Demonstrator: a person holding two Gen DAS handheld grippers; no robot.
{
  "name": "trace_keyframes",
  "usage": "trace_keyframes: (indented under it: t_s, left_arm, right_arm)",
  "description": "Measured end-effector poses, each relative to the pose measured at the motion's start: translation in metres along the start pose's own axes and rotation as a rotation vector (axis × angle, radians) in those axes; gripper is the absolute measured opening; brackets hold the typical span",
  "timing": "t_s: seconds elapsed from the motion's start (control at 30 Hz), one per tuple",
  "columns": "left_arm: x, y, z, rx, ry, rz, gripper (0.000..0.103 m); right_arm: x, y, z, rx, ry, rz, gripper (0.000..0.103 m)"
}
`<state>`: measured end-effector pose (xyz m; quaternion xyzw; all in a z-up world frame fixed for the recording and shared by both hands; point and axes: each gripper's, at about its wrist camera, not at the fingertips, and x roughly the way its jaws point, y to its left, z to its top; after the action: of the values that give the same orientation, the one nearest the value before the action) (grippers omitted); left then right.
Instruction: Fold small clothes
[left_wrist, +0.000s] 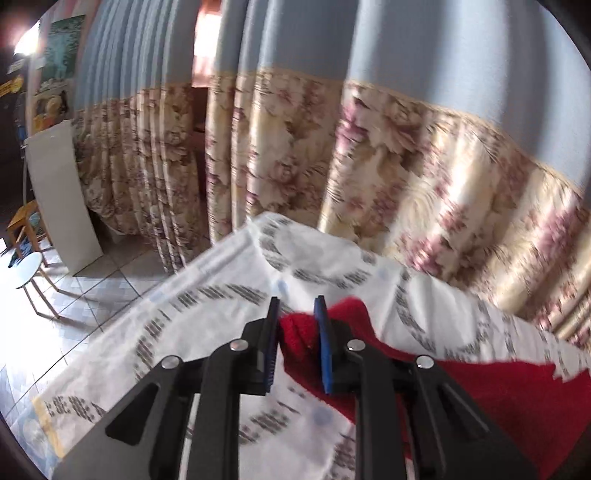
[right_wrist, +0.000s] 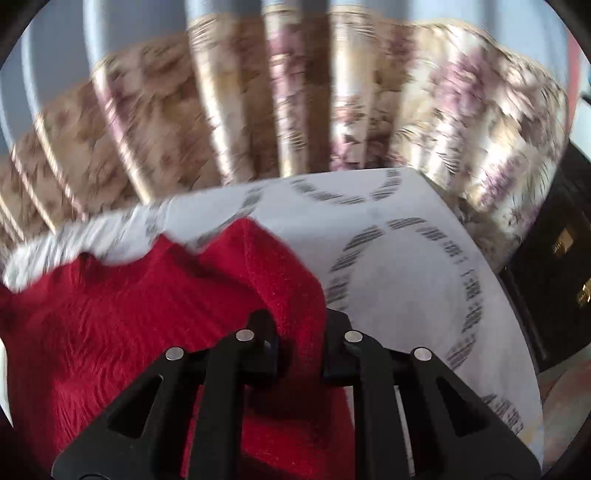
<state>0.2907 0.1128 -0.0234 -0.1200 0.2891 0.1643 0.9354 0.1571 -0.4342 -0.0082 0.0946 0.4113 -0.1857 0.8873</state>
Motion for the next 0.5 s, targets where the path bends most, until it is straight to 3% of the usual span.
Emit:
trace_keyframes:
  t_s: [0.1, 0.17, 0.23, 0.3, 0.37, 0.4, 0.47, 0.5]
  left_arm:
    - [-0.002, 0.024, 0.006, -0.065, -0.043, 0.091, 0.0]
    - [0.002, 0.043, 0.01, -0.104, -0.035, 0.111, 0.0]
    - [0.007, 0.053, 0.012, -0.111, -0.001, 0.08, 0.0]
    - [0.005, 0.051, 0.013, -0.067, 0.003, 0.043, 0.001]
    - [-0.001, 0.042, 0.014, -0.024, -0.005, 0.007, 0.005]
    - [-0.002, 0.037, 0.015, -0.007, -0.004, -0.009, 0.01]
    - [-0.003, 0.026, 0.014, 0.006, 0.007, -0.022, 0.071]
    - [-0.005, 0.022, 0.012, 0.0, -0.001, -0.027, 0.074]
  right_arm:
    - [0.009, -0.003, 0.004, -0.02, 0.034, 0.004, 0.015]
    - [0.026, 0.003, 0.0, -0.044, 0.086, 0.034, 0.018]
    - [0.035, 0.011, -0.003, -0.071, 0.118, 0.034, 0.054]
    - [0.025, 0.008, -0.004, -0.045, 0.071, 0.04, 0.076]
    - [0.015, 0.004, -0.004, -0.019, 0.04, 0.057, 0.082]
    - [0.01, 0.002, -0.003, -0.008, 0.023, 0.057, 0.085]
    - [0.002, 0.002, -0.002, -0.003, 0.011, 0.061, 0.088]
    - [0.001, 0.002, -0.001, -0.006, 0.009, 0.06, 0.088]
